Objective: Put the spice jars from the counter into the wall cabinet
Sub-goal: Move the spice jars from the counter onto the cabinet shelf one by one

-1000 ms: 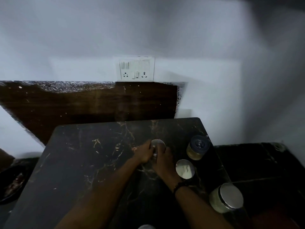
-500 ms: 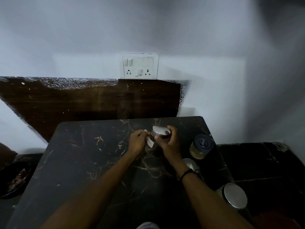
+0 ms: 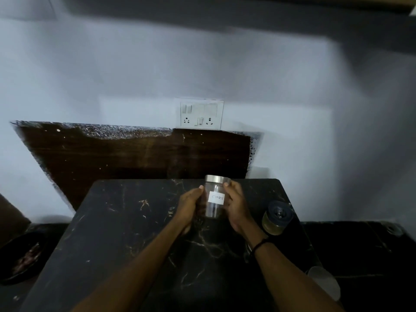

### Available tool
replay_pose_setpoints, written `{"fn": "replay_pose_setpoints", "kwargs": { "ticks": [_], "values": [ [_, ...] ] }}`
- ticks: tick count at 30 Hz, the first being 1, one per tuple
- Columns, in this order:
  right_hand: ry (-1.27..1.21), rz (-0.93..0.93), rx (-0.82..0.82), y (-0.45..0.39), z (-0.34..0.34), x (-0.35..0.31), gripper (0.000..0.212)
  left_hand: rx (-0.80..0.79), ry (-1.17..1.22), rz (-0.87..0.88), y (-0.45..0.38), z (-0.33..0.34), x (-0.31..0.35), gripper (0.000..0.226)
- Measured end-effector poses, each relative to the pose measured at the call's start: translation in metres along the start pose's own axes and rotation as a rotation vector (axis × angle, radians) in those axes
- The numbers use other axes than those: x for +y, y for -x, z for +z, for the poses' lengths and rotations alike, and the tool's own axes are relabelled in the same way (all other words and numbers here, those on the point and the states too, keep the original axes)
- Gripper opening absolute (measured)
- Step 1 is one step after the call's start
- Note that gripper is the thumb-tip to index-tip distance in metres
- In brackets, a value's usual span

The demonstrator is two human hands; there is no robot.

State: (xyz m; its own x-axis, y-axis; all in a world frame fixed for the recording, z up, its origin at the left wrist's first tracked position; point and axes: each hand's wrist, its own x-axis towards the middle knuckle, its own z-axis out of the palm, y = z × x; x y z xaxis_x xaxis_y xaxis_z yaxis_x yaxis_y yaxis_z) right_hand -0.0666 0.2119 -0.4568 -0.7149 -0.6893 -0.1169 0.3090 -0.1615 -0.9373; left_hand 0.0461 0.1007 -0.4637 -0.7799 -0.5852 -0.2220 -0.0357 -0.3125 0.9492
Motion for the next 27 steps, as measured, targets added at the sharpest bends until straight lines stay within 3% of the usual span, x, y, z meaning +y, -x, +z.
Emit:
{"fn": "replay_pose_setpoints", "kwargs": {
  "ticks": [3, 10, 18, 22, 27],
  "values": [
    [-0.023, -0.066, -0.048, 0.003, 0.010, -0.020, 0.040, 0.030, 0.005, 0.049, 0.000, 0.007, 0.025, 0.038],
    [0.061, -0.275, -0.170, -0.003, 0.051, -0.128, 0.062, 0.109, -0.087, 0.347, 0.004, 0.032, 0.141, 0.031],
    [0.152, -0.601, -0.097, 0.006, 0.104, -0.254, 0.040, 0.066, -0.106, 0.662, 0.029, 0.055, 0.285, 0.023],
    [0.178, -0.771, -0.040, 0.015, 0.130, -0.306, 0.036, 0.067, -0.188, 0.850, 0.044, 0.071, 0.341, 0.030],
    [0.159, -0.875, 0.052, 0.020, 0.151, -0.359, 0.034, 0.108, -0.227, 0.992, 0.057, 0.089, 0.394, 0.018]
  ]
}}
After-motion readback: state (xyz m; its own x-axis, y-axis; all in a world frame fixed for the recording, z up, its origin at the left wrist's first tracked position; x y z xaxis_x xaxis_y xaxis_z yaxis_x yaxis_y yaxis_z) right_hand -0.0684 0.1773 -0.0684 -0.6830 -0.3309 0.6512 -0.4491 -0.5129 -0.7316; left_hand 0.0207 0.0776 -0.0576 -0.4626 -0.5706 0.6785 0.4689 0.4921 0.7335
